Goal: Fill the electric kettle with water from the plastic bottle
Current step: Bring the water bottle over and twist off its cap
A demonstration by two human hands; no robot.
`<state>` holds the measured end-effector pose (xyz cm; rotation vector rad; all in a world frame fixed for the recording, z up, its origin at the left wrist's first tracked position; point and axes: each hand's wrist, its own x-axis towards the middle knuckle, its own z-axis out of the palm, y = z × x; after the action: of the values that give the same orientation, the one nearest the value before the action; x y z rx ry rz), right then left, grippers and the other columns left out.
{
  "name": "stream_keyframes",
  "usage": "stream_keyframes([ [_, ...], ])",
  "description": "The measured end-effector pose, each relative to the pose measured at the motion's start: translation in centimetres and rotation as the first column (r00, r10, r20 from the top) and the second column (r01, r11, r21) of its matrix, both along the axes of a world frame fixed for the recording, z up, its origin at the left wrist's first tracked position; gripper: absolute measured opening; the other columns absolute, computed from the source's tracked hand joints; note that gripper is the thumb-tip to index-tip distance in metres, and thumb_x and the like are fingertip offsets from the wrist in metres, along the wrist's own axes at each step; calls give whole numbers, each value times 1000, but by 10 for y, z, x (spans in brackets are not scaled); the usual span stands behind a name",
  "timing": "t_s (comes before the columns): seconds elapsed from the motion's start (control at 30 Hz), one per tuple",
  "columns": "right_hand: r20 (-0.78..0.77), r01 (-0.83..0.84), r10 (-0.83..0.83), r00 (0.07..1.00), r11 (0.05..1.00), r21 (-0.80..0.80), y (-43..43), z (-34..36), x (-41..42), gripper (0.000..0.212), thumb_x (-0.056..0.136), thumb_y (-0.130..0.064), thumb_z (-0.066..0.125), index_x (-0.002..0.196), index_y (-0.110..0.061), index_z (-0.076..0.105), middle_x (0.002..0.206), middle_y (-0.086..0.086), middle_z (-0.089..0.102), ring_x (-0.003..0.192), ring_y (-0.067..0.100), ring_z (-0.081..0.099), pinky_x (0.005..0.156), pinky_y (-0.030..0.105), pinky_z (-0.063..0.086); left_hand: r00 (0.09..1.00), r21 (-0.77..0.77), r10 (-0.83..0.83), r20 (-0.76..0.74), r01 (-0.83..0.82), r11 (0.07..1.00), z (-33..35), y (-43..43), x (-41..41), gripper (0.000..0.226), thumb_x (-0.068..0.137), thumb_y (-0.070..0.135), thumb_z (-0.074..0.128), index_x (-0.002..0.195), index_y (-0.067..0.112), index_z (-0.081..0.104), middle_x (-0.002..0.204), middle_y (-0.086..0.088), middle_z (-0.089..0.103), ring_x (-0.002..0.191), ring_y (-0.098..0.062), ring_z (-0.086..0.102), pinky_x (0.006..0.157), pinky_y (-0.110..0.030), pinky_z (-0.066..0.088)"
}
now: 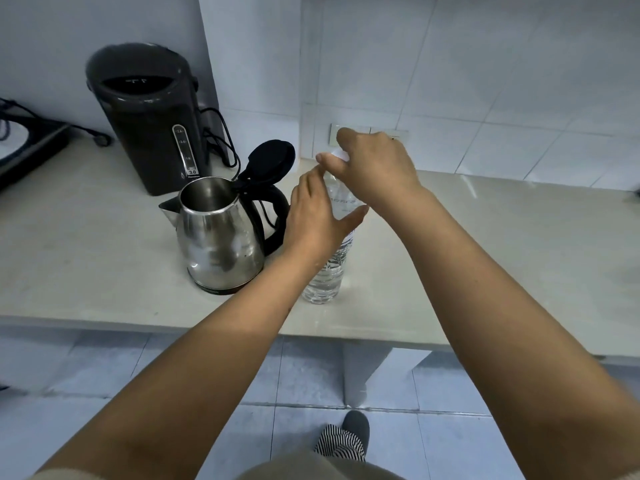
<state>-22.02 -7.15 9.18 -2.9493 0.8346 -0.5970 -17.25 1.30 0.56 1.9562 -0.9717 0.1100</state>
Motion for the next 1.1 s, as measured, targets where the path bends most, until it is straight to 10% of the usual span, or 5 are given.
stream_keyframes([
  [0.3, -162, -302, 322, 933, 944, 136, -14, 18, -11, 29, 98, -44, 45, 90, -17, 37, 85, 5, 52, 82, 29, 48, 68, 38, 36, 951, 153, -259, -169, 284, 946, 14, 9, 31, 94, 72, 48, 80, 144, 17, 28, 146, 4, 39, 122, -6, 42, 91, -18, 31],
  [0.57, -11, 128, -128, 992, 990, -51, 6, 7, 4, 34, 92, -42, 49, 107, -12, 58, 90, 12, 61, 93, 34, 59, 65, 33, 33, 995, -30, -2, -96, -1, 1000, -4, -4, -3, 88, 70, 39, 83, 140, 8, 39, 134, -6, 50, 125, -23, 45, 103, -38, 39],
  [0.87, -119, -372, 374, 920, 927, 38, -25, 15, -7, 29, 98, -41, 45, 106, -14, 50, 96, 6, 54, 103, 30, 50, 72, 32, 29, 952, 134, -225, -205, 255, 958, 11, 2, 31, 94, 69, 48, 82, 143, 22, 30, 142, 3, 44, 121, -10, 48, 97, -28, 41],
  [1.1, -68, -183, 183, 981, 983, 3, -23, 12, -2, 58, 82, -74, 44, 103, -20, 49, 83, 2, 57, 78, 27, 51, 63, 34, 39, 931, 117, -279, -237, 312, 943, 4, 1, 36, 99, 66, 59, 77, 144, 25, 28, 143, 2, 44, 132, -14, 44, 108, -38, 41],
])
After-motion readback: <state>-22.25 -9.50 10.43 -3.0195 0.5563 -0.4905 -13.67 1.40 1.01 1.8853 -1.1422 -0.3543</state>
